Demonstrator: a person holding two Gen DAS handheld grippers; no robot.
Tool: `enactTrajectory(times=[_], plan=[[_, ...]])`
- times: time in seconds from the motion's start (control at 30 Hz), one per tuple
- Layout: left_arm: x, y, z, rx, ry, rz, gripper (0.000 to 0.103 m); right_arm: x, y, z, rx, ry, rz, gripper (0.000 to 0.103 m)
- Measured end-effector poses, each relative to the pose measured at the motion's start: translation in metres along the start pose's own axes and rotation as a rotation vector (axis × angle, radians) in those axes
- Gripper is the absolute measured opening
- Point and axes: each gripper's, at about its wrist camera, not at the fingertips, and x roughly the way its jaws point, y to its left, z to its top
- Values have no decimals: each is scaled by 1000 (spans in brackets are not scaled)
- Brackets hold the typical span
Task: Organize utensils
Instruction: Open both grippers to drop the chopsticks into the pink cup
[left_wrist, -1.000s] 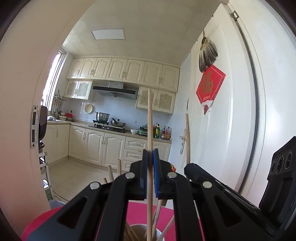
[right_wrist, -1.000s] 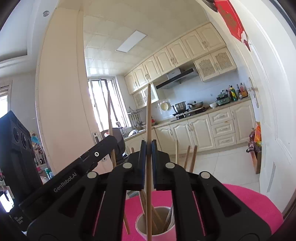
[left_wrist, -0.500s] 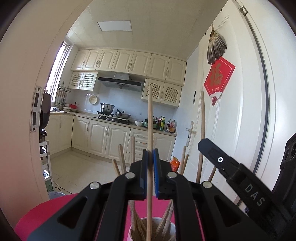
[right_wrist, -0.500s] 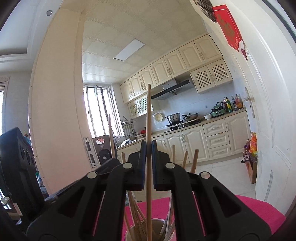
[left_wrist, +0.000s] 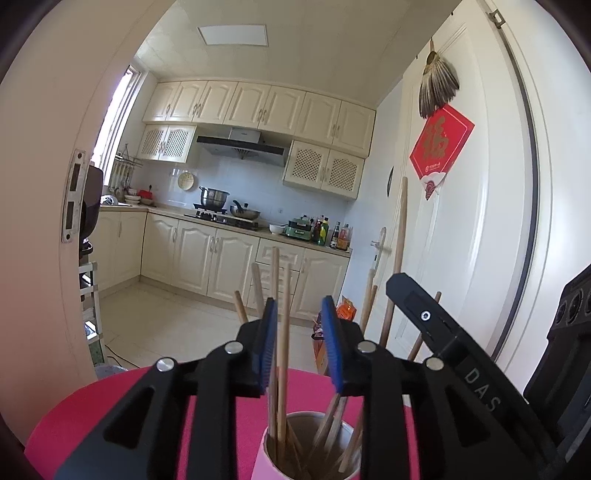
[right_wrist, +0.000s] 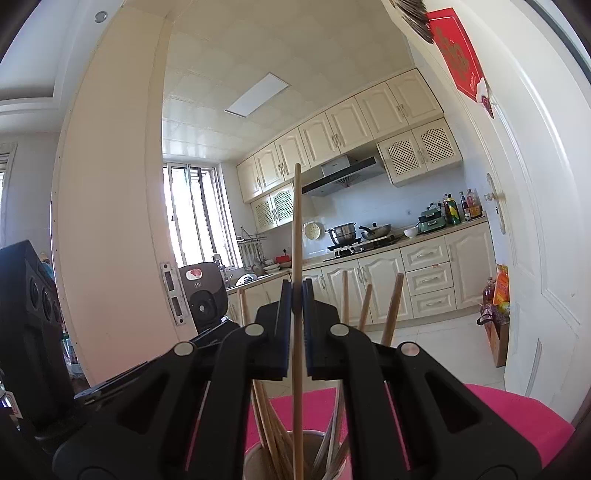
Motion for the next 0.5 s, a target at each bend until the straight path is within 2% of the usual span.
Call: enactTrajectory(times=[0.1, 0.23, 0.5], plan=[[-1, 0, 0, 14, 10, 12, 26, -2, 1, -2, 0, 9, 1, 6], [-7, 2, 0, 15, 6, 29, 35, -6, 3, -4, -6, 23, 2, 6], [-17, 1, 2, 40, 9, 83, 42, -13, 4, -9, -21, 61, -1, 7]])
